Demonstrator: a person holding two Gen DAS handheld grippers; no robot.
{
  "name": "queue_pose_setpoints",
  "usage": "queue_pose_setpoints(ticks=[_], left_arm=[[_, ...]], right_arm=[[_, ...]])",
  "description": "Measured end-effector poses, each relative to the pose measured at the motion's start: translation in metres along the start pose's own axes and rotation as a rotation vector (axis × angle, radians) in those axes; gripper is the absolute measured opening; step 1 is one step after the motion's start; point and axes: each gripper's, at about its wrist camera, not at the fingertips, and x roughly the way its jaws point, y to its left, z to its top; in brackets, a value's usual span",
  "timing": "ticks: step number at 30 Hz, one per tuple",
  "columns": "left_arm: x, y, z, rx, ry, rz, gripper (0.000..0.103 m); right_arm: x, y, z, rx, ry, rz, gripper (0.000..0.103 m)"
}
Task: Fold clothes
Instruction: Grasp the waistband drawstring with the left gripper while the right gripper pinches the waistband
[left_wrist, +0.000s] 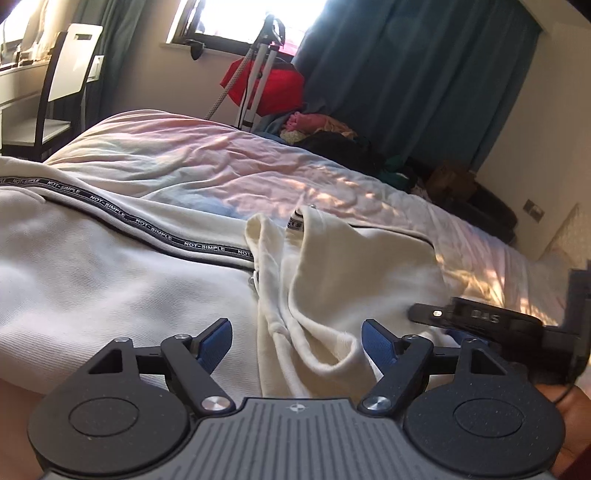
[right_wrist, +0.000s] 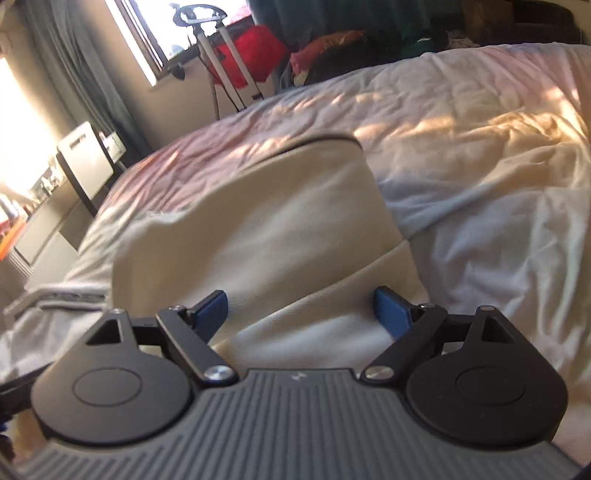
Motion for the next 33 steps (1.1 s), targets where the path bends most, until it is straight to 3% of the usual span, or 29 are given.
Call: queue_pose_setpoints(ticks=[4, 7, 9, 11, 14, 17, 18, 20, 22, 25, 28, 30, 33], left_arm=[[-0.007, -0.006, -0.001, 0.039, -0.029, 0.008, 0.077], [-0.010, -0.007, 0.001, 0.026, -0.036, -0.028, 0.071], [-0.011, -0.008, 0.003, 0.015, -0.036, -0.056, 0.070], [-0.011, -0.008, 0.003, 0.005, -0.035, -0.081, 0.069], [-0.011, -0.008, 0.002, -0.006, -0.032, -0.132, 0.064], [-0.005, -0.008, -0.003, -0.021, -0.030, -0.167, 0.059], [-0.001, -0.007, -0.005, -0.029, -0.013, -0.171, 0.051], [0.006, -0.005, -0.010, -0.040, -0.001, -0.159, 0.047], [0.013, -0.001, -0.013, -0.056, 0.025, -0.158, 0.032], [0.019, 0.005, -0.015, -0.088, 0.048, -0.168, 0.012], [0.018, 0.013, -0.016, -0.137, 0.057, -0.193, 0.009], [0.014, 0.017, -0.015, -0.161, 0.051, -0.208, 0.008], [-0.001, 0.018, -0.011, -0.177, 0.017, -0.249, 0.008]], right_arm=[[0.002, 0.014, 0.000, -0.074, -0.006, -0.047, 0.089], [-0.007, 0.015, 0.002, -0.078, -0.044, -0.039, 0.089], [-0.015, 0.015, 0.006, -0.070, -0.076, -0.002, 0.088], [-0.024, 0.017, 0.013, -0.068, -0.099, 0.088, 0.088], [-0.024, 0.035, 0.029, -0.090, -0.064, 0.196, 0.087], [-0.015, 0.072, 0.050, -0.169, -0.039, 0.253, 0.087], [-0.009, 0.087, 0.057, -0.191, -0.023, 0.271, 0.084], [0.009, 0.115, 0.071, -0.228, 0.017, 0.288, 0.078], [0.031, 0.140, 0.081, -0.269, 0.057, 0.262, 0.075], [0.065, 0.165, 0.083, -0.369, 0.131, 0.159, 0.070], [0.096, 0.179, 0.076, -0.483, 0.200, 0.033, 0.057], [0.103, 0.178, 0.071, -0.518, 0.197, -0.046, 0.029], [0.088, 0.177, 0.062, -0.494, 0.073, -0.030, 0.023]])
